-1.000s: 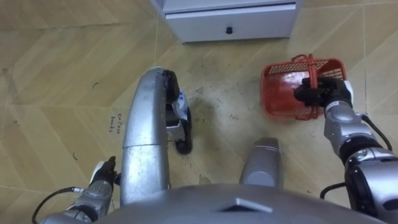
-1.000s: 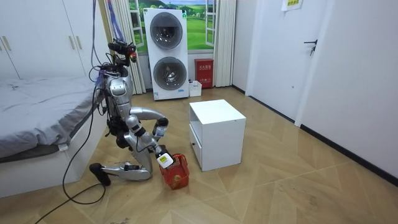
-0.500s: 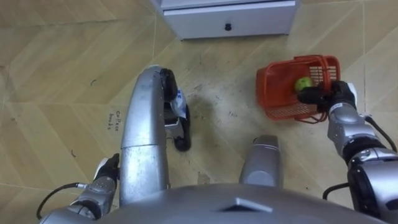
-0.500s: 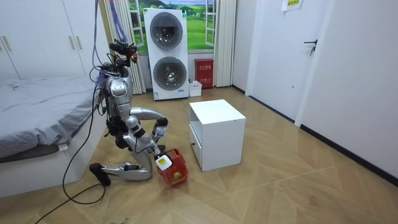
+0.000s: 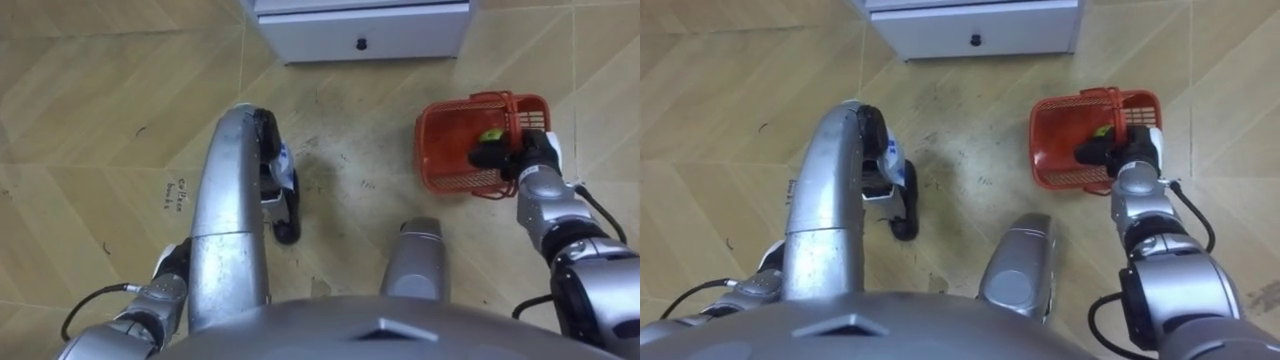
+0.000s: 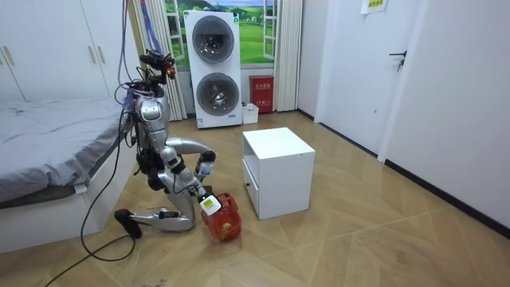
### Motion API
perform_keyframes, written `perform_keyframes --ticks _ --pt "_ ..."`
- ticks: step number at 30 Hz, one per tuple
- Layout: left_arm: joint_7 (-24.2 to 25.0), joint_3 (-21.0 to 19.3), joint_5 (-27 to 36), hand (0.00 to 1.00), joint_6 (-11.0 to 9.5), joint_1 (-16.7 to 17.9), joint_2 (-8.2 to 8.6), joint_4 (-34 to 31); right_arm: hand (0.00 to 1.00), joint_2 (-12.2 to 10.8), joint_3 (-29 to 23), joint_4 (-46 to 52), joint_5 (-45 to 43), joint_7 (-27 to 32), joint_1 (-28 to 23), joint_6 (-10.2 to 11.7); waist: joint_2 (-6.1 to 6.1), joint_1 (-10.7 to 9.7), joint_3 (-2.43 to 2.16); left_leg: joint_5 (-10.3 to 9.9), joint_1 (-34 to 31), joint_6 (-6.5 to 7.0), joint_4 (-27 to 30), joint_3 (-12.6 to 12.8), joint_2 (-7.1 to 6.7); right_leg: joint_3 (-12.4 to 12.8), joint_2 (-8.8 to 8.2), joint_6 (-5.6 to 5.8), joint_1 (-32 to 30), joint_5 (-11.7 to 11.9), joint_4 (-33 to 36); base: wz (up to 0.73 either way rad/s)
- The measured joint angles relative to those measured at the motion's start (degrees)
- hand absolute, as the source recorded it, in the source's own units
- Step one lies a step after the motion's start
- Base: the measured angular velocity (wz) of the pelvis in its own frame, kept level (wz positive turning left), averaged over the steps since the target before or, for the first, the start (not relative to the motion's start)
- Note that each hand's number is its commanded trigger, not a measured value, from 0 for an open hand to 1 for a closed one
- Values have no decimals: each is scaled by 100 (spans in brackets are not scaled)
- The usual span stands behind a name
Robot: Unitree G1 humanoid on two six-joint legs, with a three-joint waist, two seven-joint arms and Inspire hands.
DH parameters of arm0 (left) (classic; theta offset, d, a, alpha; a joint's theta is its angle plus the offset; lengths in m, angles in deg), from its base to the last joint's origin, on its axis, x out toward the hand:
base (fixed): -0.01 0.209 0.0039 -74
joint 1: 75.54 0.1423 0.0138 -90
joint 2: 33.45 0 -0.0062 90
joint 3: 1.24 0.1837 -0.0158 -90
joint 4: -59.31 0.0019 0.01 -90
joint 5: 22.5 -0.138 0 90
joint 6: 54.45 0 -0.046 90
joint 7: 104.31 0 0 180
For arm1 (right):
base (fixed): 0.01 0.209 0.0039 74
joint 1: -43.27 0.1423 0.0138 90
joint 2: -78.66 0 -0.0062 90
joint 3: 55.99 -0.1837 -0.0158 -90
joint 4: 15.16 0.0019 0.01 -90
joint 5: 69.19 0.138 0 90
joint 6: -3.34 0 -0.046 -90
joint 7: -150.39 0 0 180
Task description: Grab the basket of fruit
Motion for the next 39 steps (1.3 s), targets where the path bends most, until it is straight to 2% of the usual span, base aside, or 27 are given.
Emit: perform_keyframes --ticks 2,3,5,7,13,15,18,21,23,24,25,27,29,30,31,32,33,34,35,36,37,38,39 --pt "28 -1 0 0 -4 8 0 -3 100 2 -5 103 -11 -2 12 0 -9 10 6 -4 -12 7 93 -83 -32 -3 69 0 66 0 -5 -11" --pt "32 0 -2 0 -5 -2 -1 -2 100 -7 -5 157 -17 -5 24 0 -12 15 7 -8 -12 14 133 -140 -96 7 72 0 104 0 -5 -12" --pt "48 -5 -15 0 -12 -44 -4 -3 100 -25 -4 198 -48 -15 68 0 -43 29 19 -39 -15 13 187 -199 -115 13 80 0 150 0 -5 -6" --pt "74 -67 -23 0 -42 -91 -4 -13 100 -24 -5 329 -77 -22 67 -2 -70 38 27 -124 -19 -69 218 -247 -179 2 75 1 192 0 -6 0" --pt "92 -121 -7 0 -120 -161 -17 -9 100 -38 -11 769 -86 -30 133 -89 -91 54 24 -279 6 89 458 -278 -209 -67 67 1 436 1 -128 1" --pt "90 -136 -3 0 -119 -186 -20 -7 100 -55 -12 896 -87 -26 128 -103 -83 40 21 -309 11 116 500 -299 -274 -138 65 1 552 1 -197 11" --pt "90 -207 -4 0 -122 -231 -43 -16 100 -102 -5 1089 -132 8 142 -124 -83 58 21 -360 6 212 579 -310 -322 -182 123 1 678 1 -336 9" --pt "89 -219 -22 0 -121 -327 -58 -17 100 -116 7 1102 -111 10 154 -130 -78 151 15 -376 30 249 534 -367 -387 -92 393 3 748 0 -649 2" --pt "88 -256 -55 0 -118 -350 -59 -32 100 -131 22 1097 -111 2 155 -160 -70 251 10 -366 178 282 294 -389 -352 17 651 4 761 1 -1178 -15" --pt "88 -264 -73 0 -116 -345 -58 -31 100 -148 24 1098 -106 1 157 -171 -62 272 8 -365 242 284 181 -391 -327 22 694 4 764 1 -1386 -28" --pt "88 -342 -177 0 -93 -323 -48 -47 100 -186 35 1161 -107 0 158 -235 -53 342 2 -345 400 328 -107 -395 -252 15 720 4 745 1 -1859 -42" --pt "90 -460 -336 0 -61 -215 -37 -89 100 -222 92 1366 -106 -18 187 -306 -20 401 -15 -295 687 395 -655 -476 -212 -1 782 7 784 3 -2789 -51" --pt "89 -674 -348 0 12 -15 -33 -152 100 -268 97 1529 -98 10 195 -328 34 418 -41 -198 1288 500 -1353 -479 -127 -113 877 59 1334 39 -4415 -51" --pt "85 -737 -362 0 24 82 -36 -198 100 -268 96 1627 -98 31 180 -363 50 417 -50 -138 1420 563 -1459 -458 -73 -128 881 68 1494 82 -4819 -56" --pt "46 -917 -396 0 54 287 -40 -290 100 -277 102 1846 -98 77 164 -381 56 421 -48 44 1682 750 -1588 -363 42 -161 873 108 1849 306 -5587 -61" --pt "-14 -1061 -404 0 111 505 -43 -418 100 -300 95 2000 -98 124 142 -388 81 442 -32 212 1822 913 -1609 -182 49 -197 843 119 2195 715 -6153 -39" --pt "-27 -1072 -421 0 137 574 -56 -498 100 -259 63 2126 -67 185 43 -371 58 395 -39 137 1903 913 -1943 -43 -124 -252 749 134 2291 959 -6327 49" --pt "-43 -1087 -445 0 167 572 -95 -739 100 -109 -29 2290 -67 305 -161 -362 -86 232 -214 -146 2232 1005 -2774 250 -415 -356 594 135 2310 1490 -6473 117" --pt "-129 -1141 -445 0 187 509 -69 -893 100 -16 -187 2300 -174 340 -295 -393 -88 192 -242 -228 2465 1072 -3210 509 -400 -371 601 75 2095 2278 -6389 99" --pt "-165 -1193 -447 0 197 464 -61 -953 100 -52 -241 2324 -266 366 -361 -446 -87 244 -243 -217 2574 1090 -3421 528 -387 -295 633 18 1859 2523 -6219 0" --pt "-263 -1230 -448 0 218 401 -57 -959 100 -187 -235 2410 -415 359 -522 -482 -70 420 -237 -127 2939 1046 -3879 498 -352 -156 743 -6 1319 2311 -5737 -94" --pt "-378 -1233 -456 0 222 349 7 -899 100 -248 -226 2486 -573 333 -683 -480 52 569 -210 7 3453 938 -4402 280 -343 -194 885 -4 867 1936 -5506 -120" --pt "-407 -1249 -463 0 210 351 41 -878 100 -251 -212 2505 -619 326 -710 -475 130 654 -192 76 3710 862 -4642 107 -344 -211 982 -3 675 1803 -5544 -138"
